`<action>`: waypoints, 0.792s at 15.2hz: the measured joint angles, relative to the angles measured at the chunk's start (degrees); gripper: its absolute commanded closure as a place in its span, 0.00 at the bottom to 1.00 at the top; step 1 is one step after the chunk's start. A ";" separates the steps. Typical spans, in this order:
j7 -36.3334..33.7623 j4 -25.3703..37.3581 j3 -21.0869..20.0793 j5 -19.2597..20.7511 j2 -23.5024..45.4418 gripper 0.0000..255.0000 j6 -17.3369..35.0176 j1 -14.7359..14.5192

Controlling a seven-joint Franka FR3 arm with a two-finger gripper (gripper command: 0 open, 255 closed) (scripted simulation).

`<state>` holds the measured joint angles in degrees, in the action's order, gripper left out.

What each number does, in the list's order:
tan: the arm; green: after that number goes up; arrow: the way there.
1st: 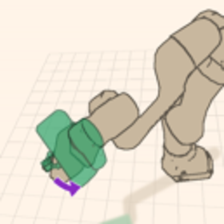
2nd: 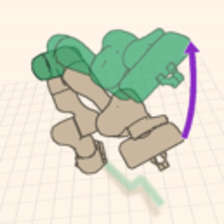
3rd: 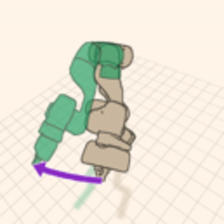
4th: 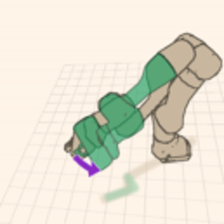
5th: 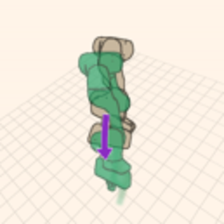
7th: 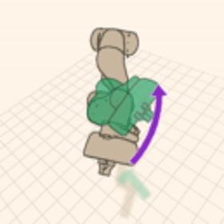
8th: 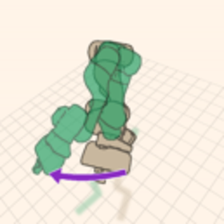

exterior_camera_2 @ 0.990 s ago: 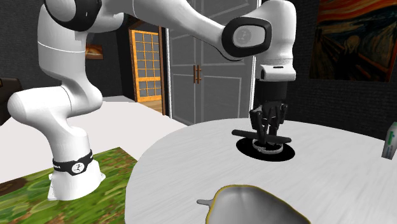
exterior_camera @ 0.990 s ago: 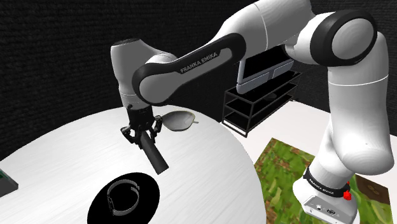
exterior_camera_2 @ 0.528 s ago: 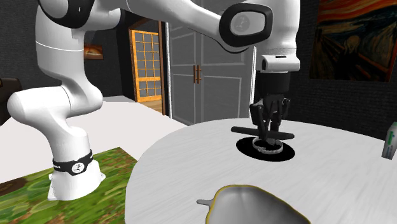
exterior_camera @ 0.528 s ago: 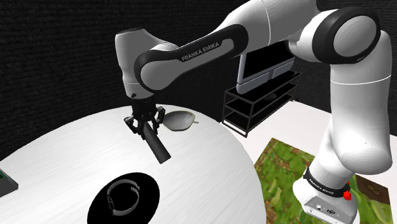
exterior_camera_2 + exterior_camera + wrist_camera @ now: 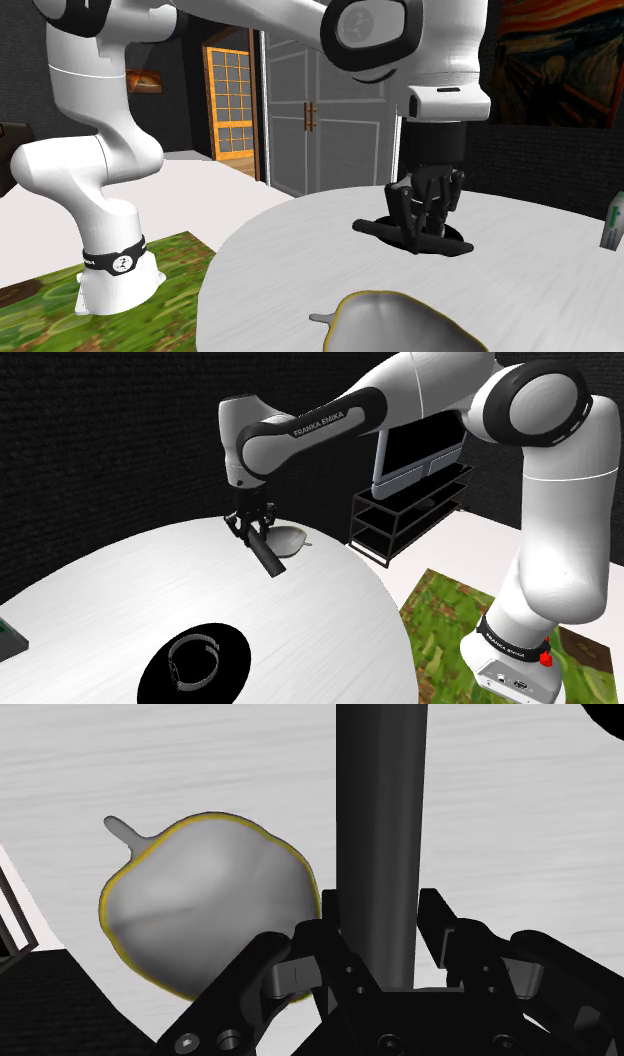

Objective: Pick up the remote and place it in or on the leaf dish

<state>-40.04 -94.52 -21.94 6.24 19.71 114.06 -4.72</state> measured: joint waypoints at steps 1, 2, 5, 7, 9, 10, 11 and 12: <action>1.29 -0.13 0.34 -0.22 -0.23 1.00 -0.06 0.89; 2.55 -0.25 0.70 -0.39 -0.26 1.00 0.07 1.76; 6.22 0.87 1.86 -0.60 0.55 1.00 -0.29 4.14; 8.90 1.63 2.66 -0.82 0.94 1.00 -0.61 5.90; 11.03 3.03 3.41 -0.76 2.10 1.00 -0.89 7.23; 11.32 2.82 3.56 -0.65 2.57 1.00 -0.23 7.40; 11.41 2.46 3.62 -0.60 2.76 1.00 0.28 7.47; 11.58 1.80 3.68 -0.58 2.82 1.00 1.00 7.60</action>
<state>-28.46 -92.72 -18.26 5.65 22.53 115.05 2.88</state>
